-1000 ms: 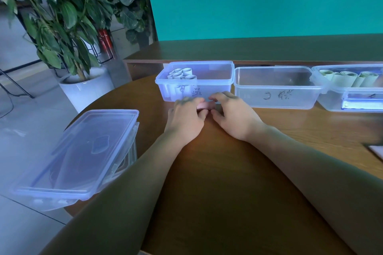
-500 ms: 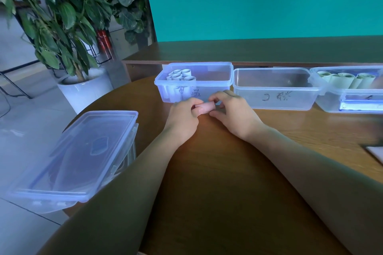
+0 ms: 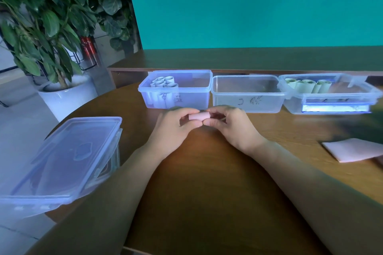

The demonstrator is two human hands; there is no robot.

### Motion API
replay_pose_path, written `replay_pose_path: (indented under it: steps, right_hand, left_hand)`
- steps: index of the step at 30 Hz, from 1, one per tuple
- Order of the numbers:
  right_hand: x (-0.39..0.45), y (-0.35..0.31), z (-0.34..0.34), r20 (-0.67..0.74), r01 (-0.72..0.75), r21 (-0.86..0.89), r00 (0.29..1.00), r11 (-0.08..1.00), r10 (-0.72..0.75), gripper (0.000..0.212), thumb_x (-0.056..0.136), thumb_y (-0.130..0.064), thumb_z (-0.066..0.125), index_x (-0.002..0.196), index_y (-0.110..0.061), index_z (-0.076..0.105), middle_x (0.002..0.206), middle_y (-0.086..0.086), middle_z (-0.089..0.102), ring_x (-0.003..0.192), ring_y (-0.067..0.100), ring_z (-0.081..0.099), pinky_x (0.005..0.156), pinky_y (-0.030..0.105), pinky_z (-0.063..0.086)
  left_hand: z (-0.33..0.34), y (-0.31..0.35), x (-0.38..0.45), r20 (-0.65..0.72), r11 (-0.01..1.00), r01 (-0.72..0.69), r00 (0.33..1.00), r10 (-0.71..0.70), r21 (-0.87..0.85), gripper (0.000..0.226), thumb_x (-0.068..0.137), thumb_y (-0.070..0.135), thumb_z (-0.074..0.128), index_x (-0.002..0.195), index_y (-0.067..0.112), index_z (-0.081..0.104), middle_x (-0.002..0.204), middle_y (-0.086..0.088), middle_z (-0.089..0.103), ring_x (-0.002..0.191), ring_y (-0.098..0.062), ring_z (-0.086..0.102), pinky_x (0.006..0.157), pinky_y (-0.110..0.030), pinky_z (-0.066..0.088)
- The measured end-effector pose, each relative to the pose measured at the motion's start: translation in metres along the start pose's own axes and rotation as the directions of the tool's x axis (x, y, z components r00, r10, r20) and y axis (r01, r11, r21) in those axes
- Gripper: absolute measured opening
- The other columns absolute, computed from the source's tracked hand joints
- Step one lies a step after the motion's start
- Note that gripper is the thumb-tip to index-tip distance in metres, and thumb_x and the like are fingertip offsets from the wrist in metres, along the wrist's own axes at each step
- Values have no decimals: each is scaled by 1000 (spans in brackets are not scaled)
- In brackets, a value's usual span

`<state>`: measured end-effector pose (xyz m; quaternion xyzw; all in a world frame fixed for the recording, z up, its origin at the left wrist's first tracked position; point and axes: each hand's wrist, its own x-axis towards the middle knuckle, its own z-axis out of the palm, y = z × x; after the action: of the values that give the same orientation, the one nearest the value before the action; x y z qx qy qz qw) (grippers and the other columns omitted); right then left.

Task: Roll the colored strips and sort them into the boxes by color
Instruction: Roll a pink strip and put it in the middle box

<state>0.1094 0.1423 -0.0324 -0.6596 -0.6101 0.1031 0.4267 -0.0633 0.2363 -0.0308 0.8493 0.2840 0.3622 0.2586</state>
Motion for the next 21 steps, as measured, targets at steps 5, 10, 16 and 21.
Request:
replay_pose_path:
  steps: [5, 10, 16, 21]
  right_hand:
    - [-28, -13, -24, -134, 19, 257, 991, 966, 17, 14, 90, -23, 76, 99, -34, 73, 93, -16, 75, 92, 1, 68, 87, 13, 50]
    - [-32, -19, -48, -283, 42, 465, 953, 884, 104, 9, 90, -22, 74, 98, -26, 76, 84, -9, 77, 75, 5, 67, 77, 20, 53]
    - [4, -10, -86, -398, -11, 284, 909, 959, 128, 18, 88, -35, 77, 97, -19, 80, 73, 9, 72, 63, 19, 60, 71, 38, 57]
    - [43, -11, -116, -270, -31, 45, 962, 999, 42, 16, 92, -33, 74, 81, -27, 84, 76, -21, 74, 61, 4, 53, 60, 9, 38]
  left_hand:
    - [13, 17, -4, -2, 995, -9, 1000, 9, -96, 30, 92, 37, 69, 120, 26, 72, 107, 20, 69, 102, 6, 60, 84, -9, 47]
    - [40, 49, 6, -118, 956, -29, 993, -6, -291, 27, 95, 38, 66, 117, 25, 73, 107, 19, 72, 104, -1, 64, 88, -16, 51]
    - [73, 64, 31, -325, 984, 4, 944, -62, -178, 43, 92, 54, 57, 124, 28, 66, 93, 16, 69, 85, -1, 63, 73, -10, 47]
    - [79, 44, 47, -414, 1000, 30, 910, -26, 3, 41, 95, 49, 60, 127, 25, 66, 78, 6, 66, 71, -14, 63, 66, -28, 53]
